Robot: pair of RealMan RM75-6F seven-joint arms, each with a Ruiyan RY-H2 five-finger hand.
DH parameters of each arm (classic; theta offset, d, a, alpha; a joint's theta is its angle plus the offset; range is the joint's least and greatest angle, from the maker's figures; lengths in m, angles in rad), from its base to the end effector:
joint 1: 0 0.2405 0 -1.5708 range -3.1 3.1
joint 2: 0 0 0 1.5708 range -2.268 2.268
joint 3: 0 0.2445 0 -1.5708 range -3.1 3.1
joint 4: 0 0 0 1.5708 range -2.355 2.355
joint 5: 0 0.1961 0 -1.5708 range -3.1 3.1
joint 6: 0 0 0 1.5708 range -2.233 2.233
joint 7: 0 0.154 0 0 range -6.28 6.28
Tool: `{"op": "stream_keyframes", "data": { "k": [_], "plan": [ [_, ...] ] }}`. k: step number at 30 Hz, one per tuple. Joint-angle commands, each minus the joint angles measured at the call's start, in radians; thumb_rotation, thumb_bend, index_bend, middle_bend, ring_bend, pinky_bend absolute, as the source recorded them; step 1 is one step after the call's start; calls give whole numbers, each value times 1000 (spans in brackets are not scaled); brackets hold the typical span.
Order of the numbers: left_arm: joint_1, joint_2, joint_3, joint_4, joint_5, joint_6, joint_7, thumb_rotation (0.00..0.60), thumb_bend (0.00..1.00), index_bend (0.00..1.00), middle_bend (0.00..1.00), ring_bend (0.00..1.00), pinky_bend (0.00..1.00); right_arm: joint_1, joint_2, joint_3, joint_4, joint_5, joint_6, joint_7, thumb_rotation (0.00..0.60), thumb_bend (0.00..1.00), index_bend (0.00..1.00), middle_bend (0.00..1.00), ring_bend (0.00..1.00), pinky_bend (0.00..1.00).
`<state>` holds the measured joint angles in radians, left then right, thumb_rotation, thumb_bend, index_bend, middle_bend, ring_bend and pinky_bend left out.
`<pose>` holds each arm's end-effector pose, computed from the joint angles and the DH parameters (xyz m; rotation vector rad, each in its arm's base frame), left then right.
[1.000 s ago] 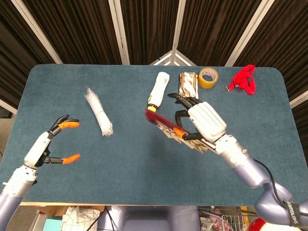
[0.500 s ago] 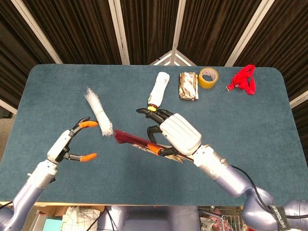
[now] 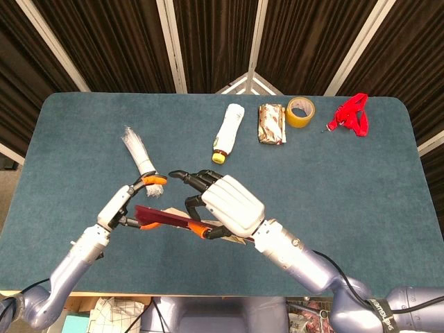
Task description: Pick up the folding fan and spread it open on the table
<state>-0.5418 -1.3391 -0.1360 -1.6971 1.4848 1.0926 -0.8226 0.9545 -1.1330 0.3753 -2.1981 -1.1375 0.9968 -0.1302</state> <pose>-0.1456 0.2873 0.0528 -1.4329 -1.9069 -1.6602 0.0530 -0.2780 0.1145 2.0778 -0.9949 1.6133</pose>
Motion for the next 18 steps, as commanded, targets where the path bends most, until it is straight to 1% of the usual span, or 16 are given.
{"op": "stream_keyframes", "data": {
  "k": [1, 11, 18],
  "plan": [
    [-14, -19, 1, 6, -2, -17, 3, 600, 189, 265, 145, 0, 118, 11, -12, 3, -10, 14, 6, -17, 600, 426, 718, 146, 244, 241],
    [-52, -72, 12, 21, 10, -64, -1, 600, 124, 261, 130, 0, 106, 32, -14, 12, -27, 72, 22, -77, 600, 427, 721, 146, 244, 242],
    [-63, -95, 16, 18, 10, -68, 27, 600, 121, 269, 129, 0, 106, 37, -16, 8, -24, 93, 24, -87, 600, 428, 721, 146, 244, 242]
  ]
}}
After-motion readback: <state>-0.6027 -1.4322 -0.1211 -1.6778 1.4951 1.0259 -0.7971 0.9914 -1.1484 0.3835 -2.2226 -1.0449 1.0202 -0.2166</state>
